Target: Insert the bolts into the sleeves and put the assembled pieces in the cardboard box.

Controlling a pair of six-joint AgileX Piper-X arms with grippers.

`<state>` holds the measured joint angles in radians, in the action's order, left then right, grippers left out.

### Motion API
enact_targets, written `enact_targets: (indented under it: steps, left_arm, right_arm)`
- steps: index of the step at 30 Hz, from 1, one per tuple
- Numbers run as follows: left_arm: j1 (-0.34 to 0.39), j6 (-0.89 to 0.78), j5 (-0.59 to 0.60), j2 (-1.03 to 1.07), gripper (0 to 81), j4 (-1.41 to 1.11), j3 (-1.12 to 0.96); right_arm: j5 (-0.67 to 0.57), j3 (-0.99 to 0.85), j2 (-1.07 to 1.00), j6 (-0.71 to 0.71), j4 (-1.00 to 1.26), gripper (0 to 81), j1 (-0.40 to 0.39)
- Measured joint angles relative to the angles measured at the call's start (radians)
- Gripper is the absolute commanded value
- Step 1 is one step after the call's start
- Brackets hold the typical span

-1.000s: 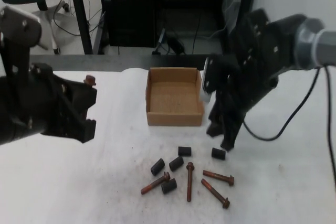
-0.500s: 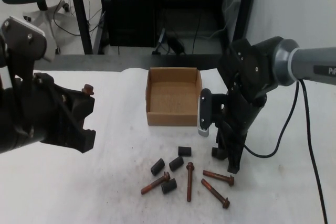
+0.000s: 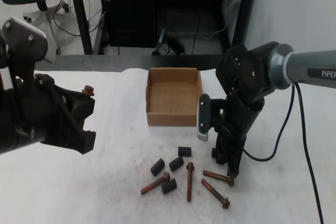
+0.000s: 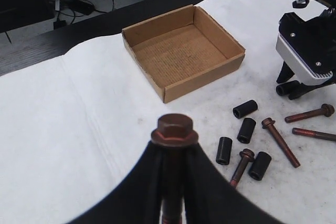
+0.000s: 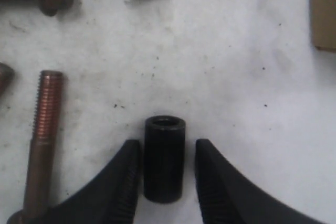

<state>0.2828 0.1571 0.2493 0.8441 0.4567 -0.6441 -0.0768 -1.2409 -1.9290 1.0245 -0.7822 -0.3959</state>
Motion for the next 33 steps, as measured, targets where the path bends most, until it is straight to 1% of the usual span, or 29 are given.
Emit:
enact_targets:
  steps: [7, 13, 33]
  left_arm:
    - [0.000, 0.000, 0.000, 0.000, 0.2, 0.000, 0.000]
    - [0.000, 0.000, 0.000, 0.000, 0.2, 0.006, 0.000]
    - [0.000, 0.000, 0.000, 0.000, 0.2, 0.014, 0.000]
  right_arm:
    - [-0.002, 0.000, 0.000, 0.000, 0.005, 34.2, -0.010]
    - [-0.004, 0.000, -0.003, 0.004, 0.033, 34.2, -0.049]
    - [0.029, -0.002, -0.003, 0.004, 0.002, 34.2, -0.022]
